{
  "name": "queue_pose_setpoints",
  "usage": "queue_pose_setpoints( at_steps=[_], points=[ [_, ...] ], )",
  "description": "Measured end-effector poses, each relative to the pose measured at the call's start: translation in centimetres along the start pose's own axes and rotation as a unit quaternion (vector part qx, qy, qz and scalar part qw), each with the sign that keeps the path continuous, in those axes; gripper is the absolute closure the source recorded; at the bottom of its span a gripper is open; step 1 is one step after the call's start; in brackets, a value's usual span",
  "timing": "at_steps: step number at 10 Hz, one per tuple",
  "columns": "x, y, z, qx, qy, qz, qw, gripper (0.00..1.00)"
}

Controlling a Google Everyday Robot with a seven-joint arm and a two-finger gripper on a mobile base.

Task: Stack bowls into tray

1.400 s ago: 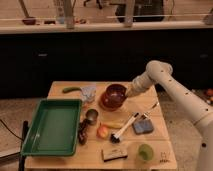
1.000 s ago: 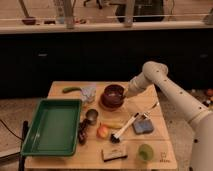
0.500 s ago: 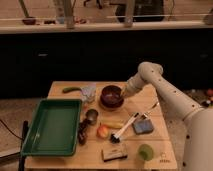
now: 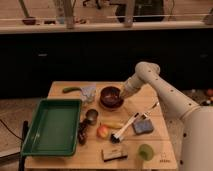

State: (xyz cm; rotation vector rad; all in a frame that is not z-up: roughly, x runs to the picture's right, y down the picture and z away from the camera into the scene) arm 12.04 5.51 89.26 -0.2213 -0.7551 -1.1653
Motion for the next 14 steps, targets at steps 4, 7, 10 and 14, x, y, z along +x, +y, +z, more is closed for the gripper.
queue_pose_setpoints(
  at_steps=[4, 7, 10, 14],
  points=[
    [-0.3, -0.1, 0.1, -0.012, -0.002, -0.005, 0.9999, 0.20],
    [-0.5, 0.3, 0.5, -0.019, -0.008, -0.004, 0.9998, 0.20],
    [-0.5, 1.4, 2.2, -0.009, -0.018, 0.009, 0.9998, 0.20],
    [-0.4, 1.8, 3.4, 0.015, -0.020, 0.027, 0.9993, 0.20]
  ],
)
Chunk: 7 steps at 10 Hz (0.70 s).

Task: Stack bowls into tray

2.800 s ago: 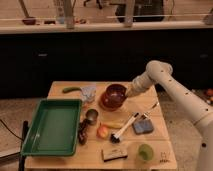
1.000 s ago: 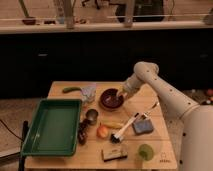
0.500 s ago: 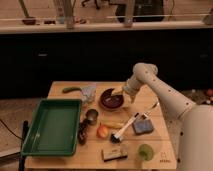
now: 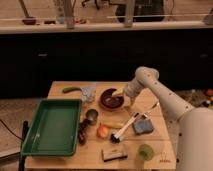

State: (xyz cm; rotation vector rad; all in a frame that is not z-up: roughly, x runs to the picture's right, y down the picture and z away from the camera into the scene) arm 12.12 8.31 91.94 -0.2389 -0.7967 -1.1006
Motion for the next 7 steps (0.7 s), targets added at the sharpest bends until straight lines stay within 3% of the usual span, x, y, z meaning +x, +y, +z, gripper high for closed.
queue_pose_setpoints(
  at_steps=[4, 5, 7],
  points=[
    [0.3, -0.9, 1.4, 0.018, -0.006, 0.015, 0.9997, 0.20],
    [0.4, -0.9, 1.5, 0.020, -0.005, 0.020, 0.9996, 0.24],
    [0.4, -1.1, 1.8, 0.020, -0.004, 0.026, 0.9995, 0.42]
  ],
)
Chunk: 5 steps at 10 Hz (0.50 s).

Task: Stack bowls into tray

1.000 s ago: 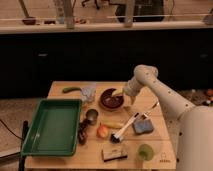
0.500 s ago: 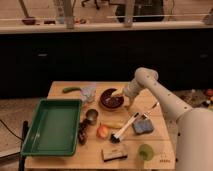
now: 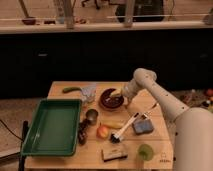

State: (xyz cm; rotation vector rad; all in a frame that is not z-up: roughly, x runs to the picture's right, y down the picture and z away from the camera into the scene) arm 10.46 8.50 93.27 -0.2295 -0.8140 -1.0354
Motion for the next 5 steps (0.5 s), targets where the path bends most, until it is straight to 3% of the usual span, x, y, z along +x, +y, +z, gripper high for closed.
queue_pose_setpoints(
  at_steps=[5],
  points=[
    [0.20, 0.14, -0.10, -0.003, 0.006, 0.011, 0.9999, 0.93]
  ],
)
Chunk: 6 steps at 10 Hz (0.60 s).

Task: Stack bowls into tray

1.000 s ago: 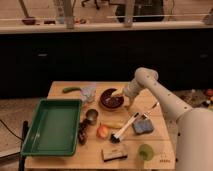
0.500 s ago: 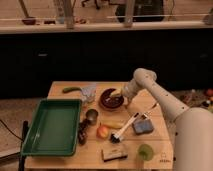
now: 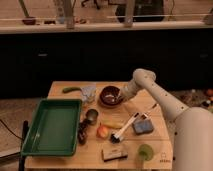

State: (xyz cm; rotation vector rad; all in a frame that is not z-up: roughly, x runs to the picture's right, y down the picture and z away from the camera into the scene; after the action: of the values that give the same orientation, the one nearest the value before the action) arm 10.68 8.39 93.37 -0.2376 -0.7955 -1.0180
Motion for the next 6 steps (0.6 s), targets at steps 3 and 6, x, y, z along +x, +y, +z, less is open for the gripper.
queue_pose_setpoints(
  at_steps=[3, 6],
  points=[
    [0.0, 0.6, -1.1, 0.001, 0.007, 0.005, 1.0000, 1.00],
    [-0.2, 0.7, -2.1, -0.002, 0.012, 0.000, 0.9999, 1.00]
  ],
)
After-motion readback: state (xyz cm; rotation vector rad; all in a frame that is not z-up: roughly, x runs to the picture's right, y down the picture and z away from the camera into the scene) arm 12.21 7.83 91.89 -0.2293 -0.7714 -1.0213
